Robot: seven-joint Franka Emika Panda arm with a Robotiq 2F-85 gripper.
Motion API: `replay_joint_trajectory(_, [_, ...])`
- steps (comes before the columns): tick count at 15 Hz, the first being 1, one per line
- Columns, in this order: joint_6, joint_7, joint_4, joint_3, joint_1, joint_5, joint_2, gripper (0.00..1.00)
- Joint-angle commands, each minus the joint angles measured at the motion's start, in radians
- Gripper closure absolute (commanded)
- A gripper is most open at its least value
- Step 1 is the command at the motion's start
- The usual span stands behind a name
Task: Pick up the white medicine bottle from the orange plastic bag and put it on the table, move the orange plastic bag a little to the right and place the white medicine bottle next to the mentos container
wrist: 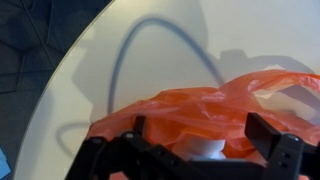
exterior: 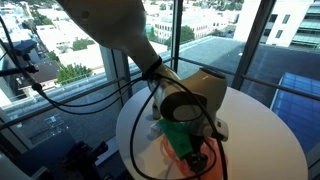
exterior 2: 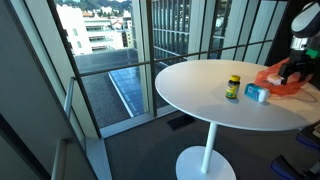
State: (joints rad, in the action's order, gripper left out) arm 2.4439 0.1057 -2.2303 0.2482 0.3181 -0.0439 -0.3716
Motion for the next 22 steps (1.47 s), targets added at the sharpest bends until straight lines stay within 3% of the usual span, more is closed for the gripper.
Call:
replay_joint_trajectory(1, [-0.006, -0.040, 0.034, -0.002, -0.011, 0.001, -0.009, 0.00])
replay_joint_trajectory(12, [-0.009, -0.092, 0.130, 0.006, -0.031, 0.016, -0.057, 0.00])
replay_joint_trajectory(22, [-0.001, -0.088, 0.144, 0.017, -0.020, 0.016, -0.102, 0.00])
